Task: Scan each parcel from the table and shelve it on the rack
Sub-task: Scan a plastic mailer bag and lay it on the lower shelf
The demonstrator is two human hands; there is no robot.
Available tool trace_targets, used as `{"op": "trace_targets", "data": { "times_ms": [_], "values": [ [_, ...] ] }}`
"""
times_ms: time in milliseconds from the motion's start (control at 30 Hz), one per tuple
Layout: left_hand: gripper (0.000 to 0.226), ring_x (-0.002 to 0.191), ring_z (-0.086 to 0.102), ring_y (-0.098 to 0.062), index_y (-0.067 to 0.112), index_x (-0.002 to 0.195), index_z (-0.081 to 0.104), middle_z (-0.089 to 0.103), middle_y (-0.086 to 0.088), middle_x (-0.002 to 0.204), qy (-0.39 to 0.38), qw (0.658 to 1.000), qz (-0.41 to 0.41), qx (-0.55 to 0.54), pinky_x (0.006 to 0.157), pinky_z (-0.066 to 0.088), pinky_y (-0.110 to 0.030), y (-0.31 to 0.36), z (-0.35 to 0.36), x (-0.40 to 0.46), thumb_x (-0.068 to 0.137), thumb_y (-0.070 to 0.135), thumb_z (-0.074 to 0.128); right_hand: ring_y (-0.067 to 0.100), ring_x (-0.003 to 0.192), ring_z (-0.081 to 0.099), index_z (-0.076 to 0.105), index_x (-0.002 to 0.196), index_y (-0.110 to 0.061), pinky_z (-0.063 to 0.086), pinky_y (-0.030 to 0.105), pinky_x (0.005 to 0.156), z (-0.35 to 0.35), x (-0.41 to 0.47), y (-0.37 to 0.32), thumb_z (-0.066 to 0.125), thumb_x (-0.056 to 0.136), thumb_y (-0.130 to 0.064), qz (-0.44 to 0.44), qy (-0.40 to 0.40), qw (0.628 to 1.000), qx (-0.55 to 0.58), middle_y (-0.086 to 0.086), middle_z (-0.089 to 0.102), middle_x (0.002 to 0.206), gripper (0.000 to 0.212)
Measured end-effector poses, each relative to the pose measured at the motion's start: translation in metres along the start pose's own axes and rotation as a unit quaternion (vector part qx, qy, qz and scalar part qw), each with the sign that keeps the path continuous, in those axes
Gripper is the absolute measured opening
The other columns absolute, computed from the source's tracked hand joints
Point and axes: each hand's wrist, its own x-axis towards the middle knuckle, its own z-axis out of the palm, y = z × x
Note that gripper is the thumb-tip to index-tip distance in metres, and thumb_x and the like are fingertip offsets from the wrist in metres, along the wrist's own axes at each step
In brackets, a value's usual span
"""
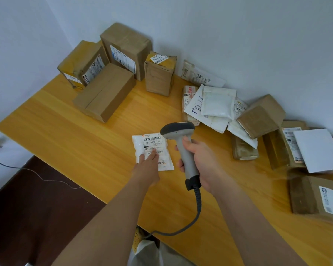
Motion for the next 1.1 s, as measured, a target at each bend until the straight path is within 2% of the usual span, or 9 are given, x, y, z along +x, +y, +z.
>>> {"op": "trace_targets", "data": {
  "times_ms": [167, 333, 467, 700, 1100],
  "values": [
    [0.080, 0.145, -0.001, -0.033, 0.017, 0.157, 0.002, -0.010, 0.017, 0.161, -0.062, 0.998, -0.016, -0.022, 0.108, 0.039, -0.043, -0.002, -0.002, 0.011, 0.089, 0.004, 0.042, 0.015, 0.051, 0.052, 0.057, 0.103, -0.014, 0.045, 0.029, 0.052, 0.002, -0.004, -0.004, 0.049, 0.103, -0.031, 0.011, 0.010, 0.999, 0.037, 0.008, 0.061, 0.094, 0.019],
    [0.078, 0.143, 0.001, -0.037, 0.016, 0.157, 0.001, -0.009, 0.013, 0.162, -0.074, 0.997, -0.005, 0.010, 0.108, 0.037, -0.038, -0.005, -0.001, 0.015, 0.092, 0.003, 0.043, 0.014, 0.049, 0.051, 0.058, 0.104, -0.014, 0.044, 0.028, 0.050, 0.000, -0.009, -0.008, 0.048, 0.103, -0.031, -0.004, 0.015, 0.999, 0.031, 0.008, 0.060, 0.092, 0.020],
    [0.076, 0.142, 0.006, -0.039, 0.013, 0.156, -0.001, -0.009, 0.008, 0.163, -0.074, 0.995, 0.001, 0.060, 0.110, 0.029, -0.033, -0.001, -0.004, 0.015, 0.094, 0.007, 0.043, 0.013, 0.047, 0.051, 0.059, 0.102, -0.014, 0.045, 0.027, 0.049, -0.002, -0.014, -0.012, 0.049, 0.103, -0.032, -0.006, 0.018, 0.999, 0.029, 0.011, 0.058, 0.094, 0.020],
    [0.083, 0.143, 0.003, -0.039, 0.015, 0.156, -0.005, -0.014, 0.010, 0.162, -0.085, 0.994, -0.004, 0.073, 0.110, 0.032, -0.034, -0.005, 0.002, 0.020, 0.091, 0.001, 0.044, 0.013, 0.047, 0.050, 0.059, 0.109, -0.010, 0.043, 0.028, 0.050, -0.003, -0.023, -0.018, 0.049, 0.103, -0.030, -0.015, 0.006, 1.000, 0.019, 0.009, 0.059, 0.092, 0.024],
    [0.082, 0.141, 0.005, -0.037, 0.019, 0.157, -0.004, -0.014, 0.016, 0.161, -0.059, 0.998, 0.014, 0.006, 0.096, 0.042, -0.029, -0.010, 0.002, 0.012, 0.092, -0.001, 0.042, 0.013, 0.047, 0.049, 0.059, 0.102, -0.012, 0.042, 0.027, 0.051, -0.004, -0.033, -0.024, 0.049, 0.103, -0.031, -0.012, 0.011, 1.000, 0.022, 0.009, 0.058, 0.091, 0.022]
  ]
}}
